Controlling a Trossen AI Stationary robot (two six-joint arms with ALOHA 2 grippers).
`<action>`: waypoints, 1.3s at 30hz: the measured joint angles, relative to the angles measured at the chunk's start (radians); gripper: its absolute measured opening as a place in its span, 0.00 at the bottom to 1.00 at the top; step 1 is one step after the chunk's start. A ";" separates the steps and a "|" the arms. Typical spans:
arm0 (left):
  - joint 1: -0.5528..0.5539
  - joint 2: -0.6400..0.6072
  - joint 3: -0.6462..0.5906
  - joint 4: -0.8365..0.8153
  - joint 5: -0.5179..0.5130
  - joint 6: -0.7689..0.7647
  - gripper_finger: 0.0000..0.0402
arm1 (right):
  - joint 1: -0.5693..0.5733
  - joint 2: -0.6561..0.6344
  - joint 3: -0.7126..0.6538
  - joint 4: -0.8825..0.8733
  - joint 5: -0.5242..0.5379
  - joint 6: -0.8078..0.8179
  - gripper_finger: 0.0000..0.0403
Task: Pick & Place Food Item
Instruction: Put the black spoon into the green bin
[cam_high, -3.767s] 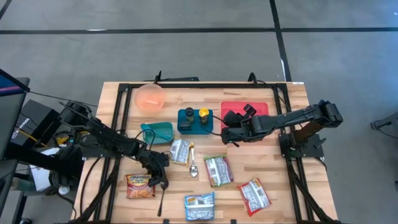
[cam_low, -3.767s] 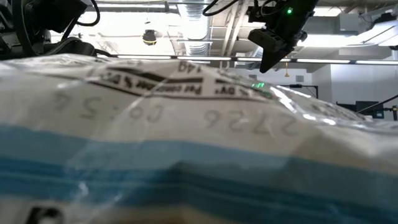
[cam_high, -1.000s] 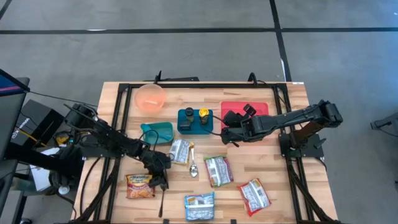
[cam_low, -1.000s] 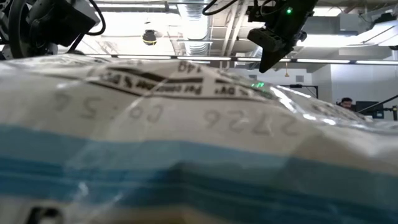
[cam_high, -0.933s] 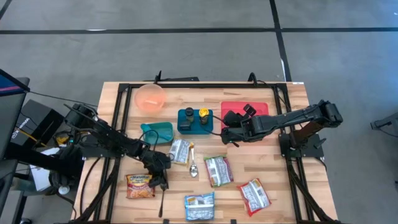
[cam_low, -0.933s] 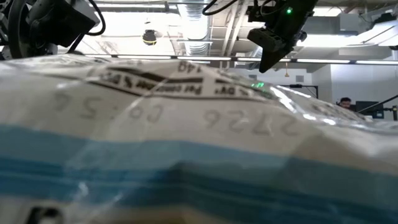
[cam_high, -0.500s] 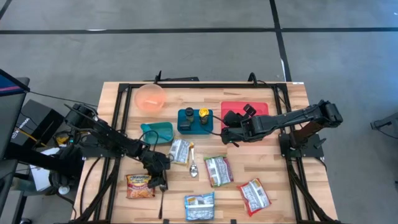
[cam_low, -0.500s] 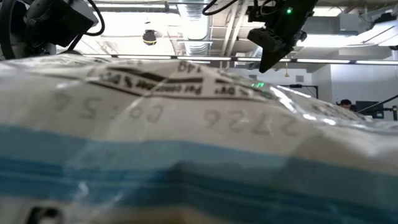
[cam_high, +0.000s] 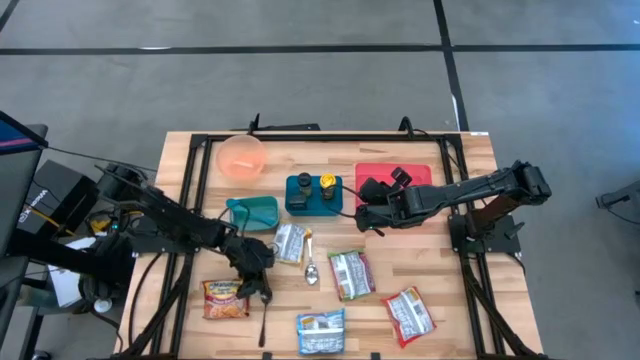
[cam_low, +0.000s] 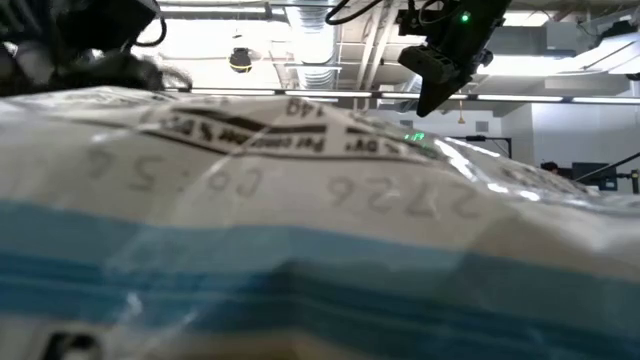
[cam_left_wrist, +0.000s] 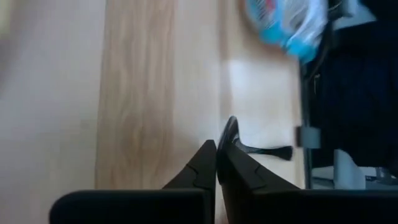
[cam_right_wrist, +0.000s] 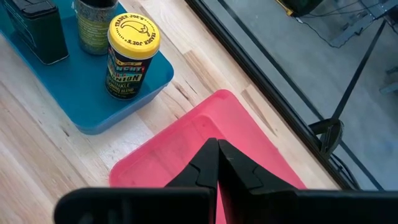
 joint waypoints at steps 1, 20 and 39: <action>0.005 -0.030 0.000 -0.014 -0.006 0.014 0.00 | -0.001 0.000 0.000 0.000 0.000 -0.001 0.00; 0.157 -0.651 0.000 -0.347 -0.484 0.147 0.00 | -0.002 0.000 0.000 0.002 0.003 -0.003 0.00; 0.365 -0.861 0.002 -0.516 -0.689 0.057 0.00 | -0.003 0.000 0.000 0.004 0.003 -0.006 0.00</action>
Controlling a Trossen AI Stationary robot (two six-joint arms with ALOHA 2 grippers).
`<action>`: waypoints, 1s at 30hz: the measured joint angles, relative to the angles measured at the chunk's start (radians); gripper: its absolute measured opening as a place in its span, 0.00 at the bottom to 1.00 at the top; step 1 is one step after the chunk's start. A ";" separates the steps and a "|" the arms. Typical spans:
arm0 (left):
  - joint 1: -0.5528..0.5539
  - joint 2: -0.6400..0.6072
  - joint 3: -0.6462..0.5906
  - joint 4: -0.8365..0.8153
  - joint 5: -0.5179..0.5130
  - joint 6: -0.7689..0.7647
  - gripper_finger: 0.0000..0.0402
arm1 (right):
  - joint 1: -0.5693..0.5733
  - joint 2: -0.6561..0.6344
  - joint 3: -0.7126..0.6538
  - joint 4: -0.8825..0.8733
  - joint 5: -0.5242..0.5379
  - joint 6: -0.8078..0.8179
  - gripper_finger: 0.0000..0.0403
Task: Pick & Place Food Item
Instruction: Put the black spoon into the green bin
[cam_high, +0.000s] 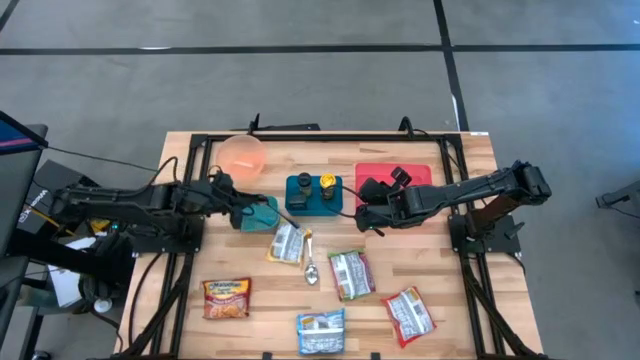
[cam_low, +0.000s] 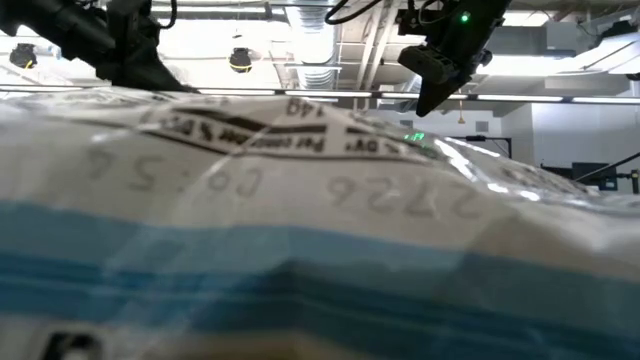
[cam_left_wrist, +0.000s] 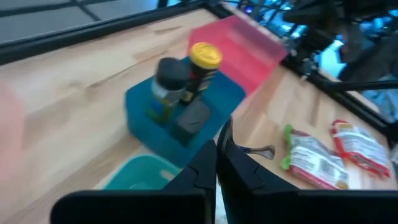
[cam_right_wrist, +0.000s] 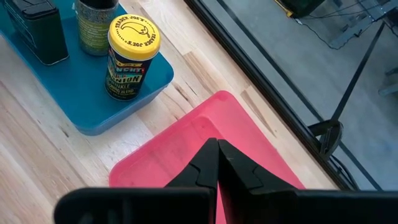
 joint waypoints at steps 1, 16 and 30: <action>0.010 -0.008 0.000 -0.018 0.000 -0.015 0.00 | 0.000 0.000 0.000 0.000 0.000 -0.003 0.00; 0.111 -0.155 0.000 -0.256 -0.007 -0.108 0.00 | -0.013 0.000 0.000 0.001 -0.003 -0.005 0.00; 0.127 -0.195 0.001 -0.398 -0.066 -0.159 0.00 | -0.013 0.000 0.000 0.003 -0.003 -0.005 0.00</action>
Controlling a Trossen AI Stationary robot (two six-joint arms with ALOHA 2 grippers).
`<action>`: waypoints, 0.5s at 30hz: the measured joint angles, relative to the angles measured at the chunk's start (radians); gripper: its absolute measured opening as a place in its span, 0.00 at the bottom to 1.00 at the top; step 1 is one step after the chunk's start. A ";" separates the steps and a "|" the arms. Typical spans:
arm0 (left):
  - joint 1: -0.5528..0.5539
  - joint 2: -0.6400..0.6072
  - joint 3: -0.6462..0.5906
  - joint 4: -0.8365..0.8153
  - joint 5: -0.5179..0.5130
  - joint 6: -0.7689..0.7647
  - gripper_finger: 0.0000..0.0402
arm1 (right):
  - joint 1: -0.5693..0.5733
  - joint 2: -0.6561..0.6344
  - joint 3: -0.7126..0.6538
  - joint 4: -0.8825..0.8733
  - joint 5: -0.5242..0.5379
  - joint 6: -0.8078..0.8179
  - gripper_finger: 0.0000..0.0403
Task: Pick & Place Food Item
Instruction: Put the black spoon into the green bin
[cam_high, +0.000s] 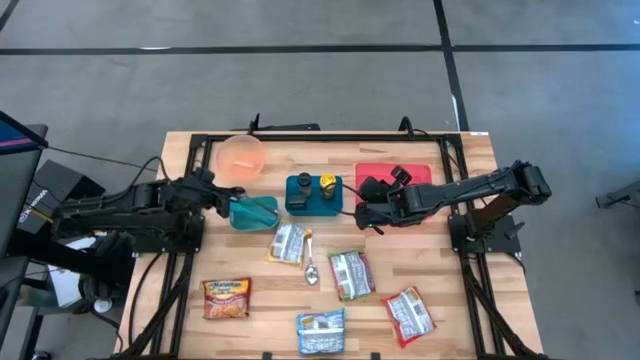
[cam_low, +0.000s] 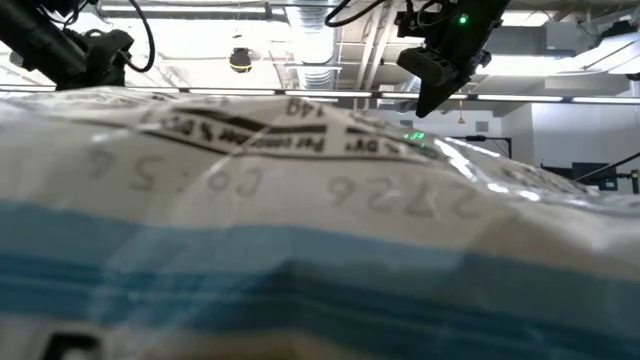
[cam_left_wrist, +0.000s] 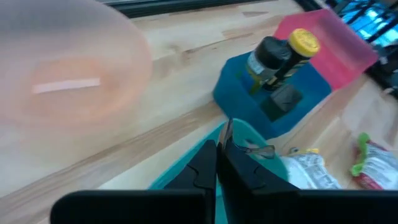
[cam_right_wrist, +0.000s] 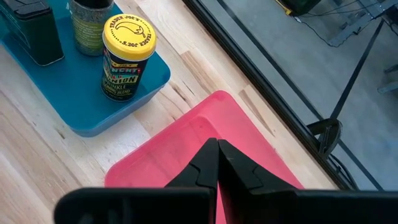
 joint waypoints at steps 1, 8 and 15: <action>0.000 0.000 0.000 -0.013 -0.005 -0.011 0.00 | 0.000 0.000 0.000 0.000 0.000 0.000 0.00; 0.000 0.000 0.000 -0.088 -0.030 -0.057 0.00 | 0.000 0.000 0.000 0.001 0.000 0.000 0.00; 0.000 0.008 0.000 -0.128 -0.030 -0.127 0.00 | 0.000 0.000 0.000 0.004 0.000 0.000 0.00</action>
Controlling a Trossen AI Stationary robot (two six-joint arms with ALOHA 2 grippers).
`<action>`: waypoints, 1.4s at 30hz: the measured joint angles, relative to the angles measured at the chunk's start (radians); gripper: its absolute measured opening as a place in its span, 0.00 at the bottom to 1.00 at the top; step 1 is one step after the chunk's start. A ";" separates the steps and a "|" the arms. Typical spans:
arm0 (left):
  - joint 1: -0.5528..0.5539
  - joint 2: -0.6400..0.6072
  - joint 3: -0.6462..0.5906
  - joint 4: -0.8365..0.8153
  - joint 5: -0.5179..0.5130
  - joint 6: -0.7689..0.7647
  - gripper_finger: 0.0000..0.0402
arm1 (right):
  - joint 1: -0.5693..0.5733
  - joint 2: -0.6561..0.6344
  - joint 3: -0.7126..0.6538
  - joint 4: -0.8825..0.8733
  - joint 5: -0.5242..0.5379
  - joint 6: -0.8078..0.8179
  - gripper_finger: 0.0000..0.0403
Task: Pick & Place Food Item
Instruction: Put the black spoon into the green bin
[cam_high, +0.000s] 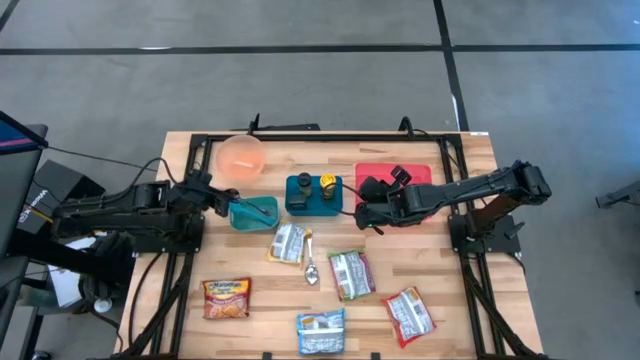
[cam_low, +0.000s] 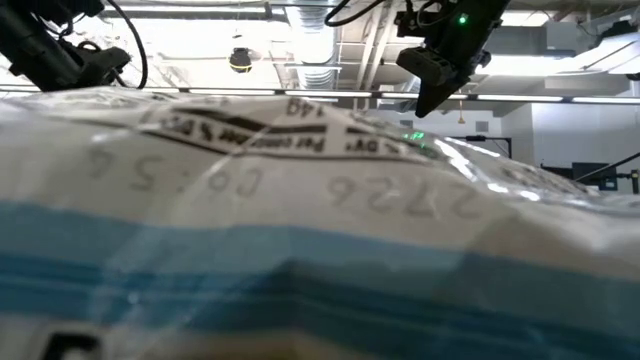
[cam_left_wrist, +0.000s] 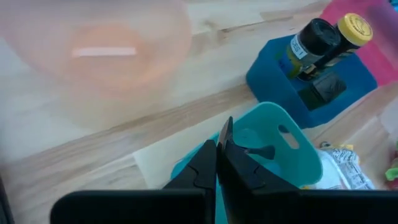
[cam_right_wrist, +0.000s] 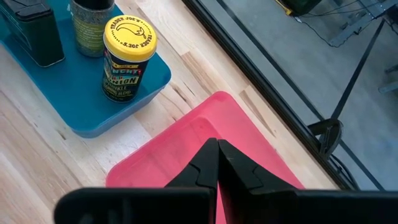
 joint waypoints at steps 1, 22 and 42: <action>0.000 0.001 0.000 -0.005 0.001 -0.005 0.00 | 0.000 0.000 0.000 0.001 0.000 0.000 0.00; 0.000 0.138 0.001 -0.060 0.035 -0.097 0.04 | 0.000 0.000 0.000 0.007 -0.004 0.000 0.00; 0.000 0.138 -0.001 -0.058 0.031 -0.091 0.23 | 0.000 0.000 0.000 0.007 -0.022 0.000 0.00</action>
